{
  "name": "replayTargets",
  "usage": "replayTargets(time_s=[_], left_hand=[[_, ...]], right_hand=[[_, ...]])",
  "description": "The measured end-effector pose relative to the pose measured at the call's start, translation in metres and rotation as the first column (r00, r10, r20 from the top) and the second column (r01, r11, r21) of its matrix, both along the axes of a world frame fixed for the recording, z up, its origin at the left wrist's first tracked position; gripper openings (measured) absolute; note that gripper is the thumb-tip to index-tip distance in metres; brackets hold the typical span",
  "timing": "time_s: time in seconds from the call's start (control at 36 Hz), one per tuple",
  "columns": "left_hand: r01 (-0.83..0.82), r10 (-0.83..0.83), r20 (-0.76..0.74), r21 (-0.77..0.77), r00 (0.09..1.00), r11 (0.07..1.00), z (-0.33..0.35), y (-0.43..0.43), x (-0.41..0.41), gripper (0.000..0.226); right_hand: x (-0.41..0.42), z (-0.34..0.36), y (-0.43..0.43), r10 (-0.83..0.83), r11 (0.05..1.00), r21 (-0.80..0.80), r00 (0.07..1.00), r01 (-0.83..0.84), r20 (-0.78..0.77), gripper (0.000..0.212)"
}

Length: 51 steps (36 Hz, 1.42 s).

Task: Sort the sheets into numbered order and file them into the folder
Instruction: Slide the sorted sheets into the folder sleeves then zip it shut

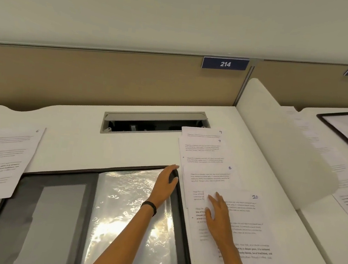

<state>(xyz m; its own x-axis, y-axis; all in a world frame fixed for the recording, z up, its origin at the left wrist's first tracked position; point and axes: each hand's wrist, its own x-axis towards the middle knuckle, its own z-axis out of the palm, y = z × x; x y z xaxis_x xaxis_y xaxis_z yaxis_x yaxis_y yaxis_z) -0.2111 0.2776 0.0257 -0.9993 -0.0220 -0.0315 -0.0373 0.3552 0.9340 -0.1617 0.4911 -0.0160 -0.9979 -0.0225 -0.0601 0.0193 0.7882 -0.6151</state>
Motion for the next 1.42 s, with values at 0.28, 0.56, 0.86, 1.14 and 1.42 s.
replayTargets(time_s=[0.28, 0.56, 0.86, 1.14, 1.42], left_hand=[[0.006, 0.016, 0.105, -0.204, 0.994, 0.979, -0.015, 0.011, -0.033, 0.049], [0.025, 0.022, 0.095, -0.473, 0.995, 0.881, -0.028, 0.028, -0.047, 0.056], [-0.202, 0.227, 0.143, -0.169, 0.964, 0.965, -0.031, 0.038, -0.065, 0.036], [-0.434, 0.432, 0.105, -0.004, 0.896, 0.901, -0.018, 0.048, -0.059, 0.022], [-0.511, 0.519, 0.059, -0.107, 0.853, 0.853, -0.022, 0.052, -0.066, 0.02]], right_hand=[[0.001, -0.012, 0.005, 0.081, 0.988, 0.138, 0.99, -0.065, -0.115, 0.081], [0.004, -0.014, 0.005, 0.073, 0.985, 0.163, 0.993, -0.057, -0.092, 0.06], [0.004, -0.015, 0.006, 0.068, 0.989, 0.14, 0.992, -0.053, -0.105, 0.055], [0.005, -0.014, 0.005, 0.072, 0.99, 0.128, 0.992, -0.059, -0.1, 0.058], [0.003, -0.017, 0.005, 0.063, 0.989, 0.137, 0.992, -0.048, -0.109, 0.072]])
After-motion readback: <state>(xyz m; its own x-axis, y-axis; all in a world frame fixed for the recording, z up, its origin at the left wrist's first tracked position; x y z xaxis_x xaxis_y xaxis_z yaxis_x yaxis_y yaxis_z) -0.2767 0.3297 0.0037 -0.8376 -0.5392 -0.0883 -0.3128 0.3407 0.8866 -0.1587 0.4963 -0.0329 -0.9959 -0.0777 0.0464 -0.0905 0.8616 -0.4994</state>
